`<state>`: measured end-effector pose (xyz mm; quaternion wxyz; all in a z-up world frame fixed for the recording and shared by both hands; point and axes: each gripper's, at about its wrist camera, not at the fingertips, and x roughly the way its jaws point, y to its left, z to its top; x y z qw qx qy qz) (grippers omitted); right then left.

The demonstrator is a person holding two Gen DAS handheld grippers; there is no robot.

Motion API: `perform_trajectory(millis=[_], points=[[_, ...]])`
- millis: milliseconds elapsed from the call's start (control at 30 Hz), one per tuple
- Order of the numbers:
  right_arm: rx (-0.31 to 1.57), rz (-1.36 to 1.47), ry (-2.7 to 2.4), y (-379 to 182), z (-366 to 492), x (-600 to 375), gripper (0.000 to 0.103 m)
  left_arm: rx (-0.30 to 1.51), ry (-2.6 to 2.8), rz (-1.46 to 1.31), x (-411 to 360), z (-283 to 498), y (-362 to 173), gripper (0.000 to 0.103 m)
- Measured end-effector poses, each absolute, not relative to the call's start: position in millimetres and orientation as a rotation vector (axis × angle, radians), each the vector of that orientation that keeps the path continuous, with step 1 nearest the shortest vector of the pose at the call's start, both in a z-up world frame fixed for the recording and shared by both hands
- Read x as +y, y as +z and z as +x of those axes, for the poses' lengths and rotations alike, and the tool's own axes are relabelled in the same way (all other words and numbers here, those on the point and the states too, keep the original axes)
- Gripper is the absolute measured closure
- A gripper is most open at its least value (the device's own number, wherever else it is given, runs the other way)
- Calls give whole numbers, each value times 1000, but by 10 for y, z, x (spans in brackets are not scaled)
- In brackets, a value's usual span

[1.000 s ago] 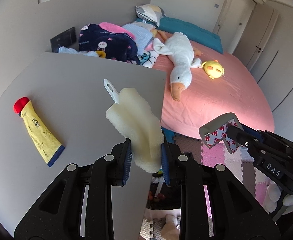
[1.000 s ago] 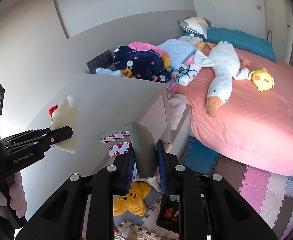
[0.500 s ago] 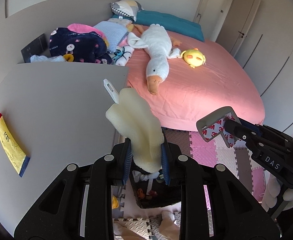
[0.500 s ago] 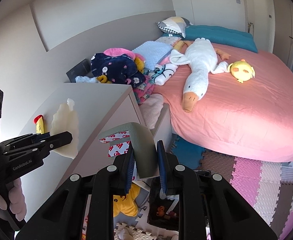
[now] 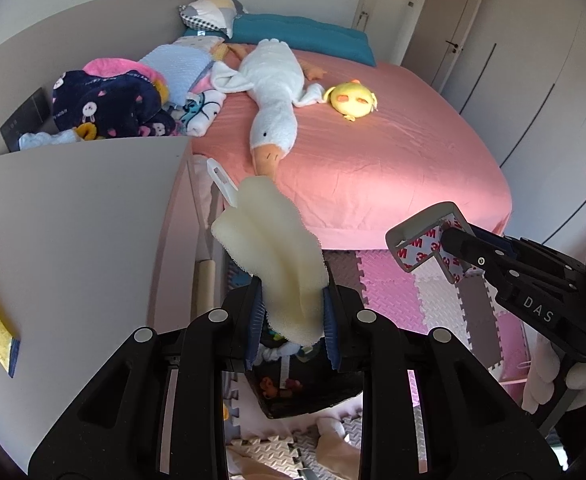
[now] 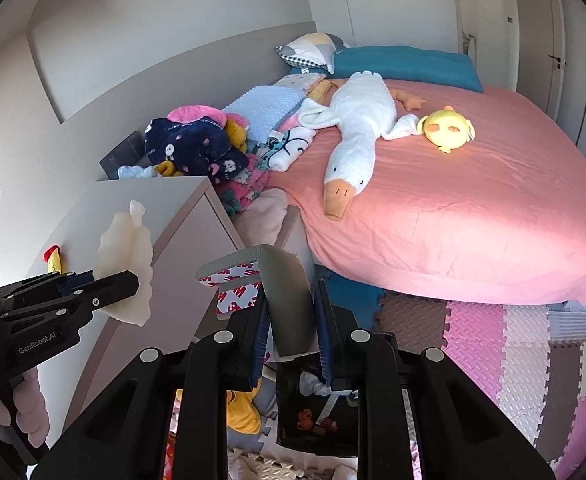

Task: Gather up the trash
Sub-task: 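Carry the duster and corner guard over the black bin, then open both tools to drop the duster and corner guard into the bin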

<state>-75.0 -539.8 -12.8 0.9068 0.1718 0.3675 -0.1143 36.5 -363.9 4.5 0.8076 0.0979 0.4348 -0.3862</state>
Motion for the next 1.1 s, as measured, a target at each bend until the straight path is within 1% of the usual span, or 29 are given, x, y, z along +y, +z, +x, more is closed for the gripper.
perform_trajectory(millis=[400,1100], points=[[754,389,-284,-150,-872,-5635,80,944,-893,264,-3913,217,-5,78],[786,398,-307,-248,-864,-5731,80,990,-927,312,-4055,213,-208,76]])
